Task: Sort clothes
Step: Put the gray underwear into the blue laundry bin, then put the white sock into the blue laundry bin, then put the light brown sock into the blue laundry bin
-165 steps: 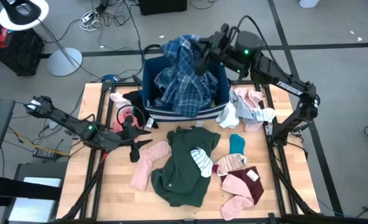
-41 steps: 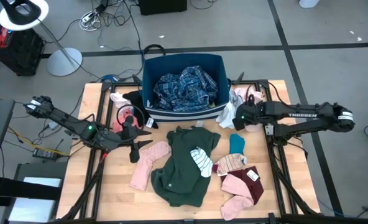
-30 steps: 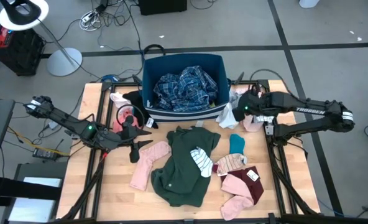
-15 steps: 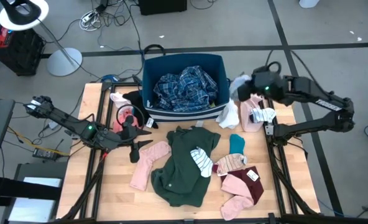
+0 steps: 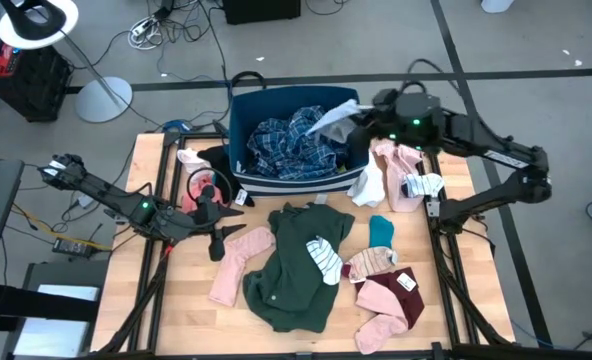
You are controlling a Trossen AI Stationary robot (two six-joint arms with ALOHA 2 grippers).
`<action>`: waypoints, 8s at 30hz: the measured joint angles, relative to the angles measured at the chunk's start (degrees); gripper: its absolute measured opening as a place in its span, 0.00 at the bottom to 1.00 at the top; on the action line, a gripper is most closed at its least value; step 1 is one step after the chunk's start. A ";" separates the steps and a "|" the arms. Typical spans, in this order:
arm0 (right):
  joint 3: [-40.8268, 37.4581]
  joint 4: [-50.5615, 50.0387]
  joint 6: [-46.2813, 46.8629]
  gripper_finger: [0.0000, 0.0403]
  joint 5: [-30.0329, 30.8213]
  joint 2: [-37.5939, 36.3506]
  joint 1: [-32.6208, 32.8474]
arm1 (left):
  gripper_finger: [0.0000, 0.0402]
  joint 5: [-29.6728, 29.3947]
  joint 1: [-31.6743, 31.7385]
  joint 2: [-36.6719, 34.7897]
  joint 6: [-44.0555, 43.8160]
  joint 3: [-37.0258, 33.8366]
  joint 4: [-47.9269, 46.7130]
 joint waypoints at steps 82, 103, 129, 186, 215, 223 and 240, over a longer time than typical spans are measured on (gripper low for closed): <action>-46.43 -0.65 41.73 0.33 15.48 -17.75 46.63 | 0.41 5.13 0.31 15.31 2.97 6.39 13.37; -46.43 0.56 40.70 0.33 15.50 -17.75 49.18 | 0.41 24.11 12.33 51.43 14.74 34.67 4.47; -46.43 0.71 38.86 0.33 14.98 -17.75 49.18 | 0.02 33.38 16.85 62.77 16.23 42.36 -1.82; -46.43 -1.28 37.60 0.33 10.29 -13.57 49.18 | 0.31 16.33 25.54 37.99 7.33 61.57 -43.29; -46.45 -14.94 65.75 0.33 -6.38 4.85 47.89 | 0.23 13.49 4.33 27.02 -7.33 14.85 -0.76; -46.50 -8.88 64.40 0.31 -12.97 10.58 49.09 | 0.23 13.46 4.33 26.99 -7.23 14.21 -0.67; -35.91 -22.98 61.44 0.01 -7.64 2.98 49.11 | 0.23 13.00 4.37 22.14 -2.78 14.29 -2.80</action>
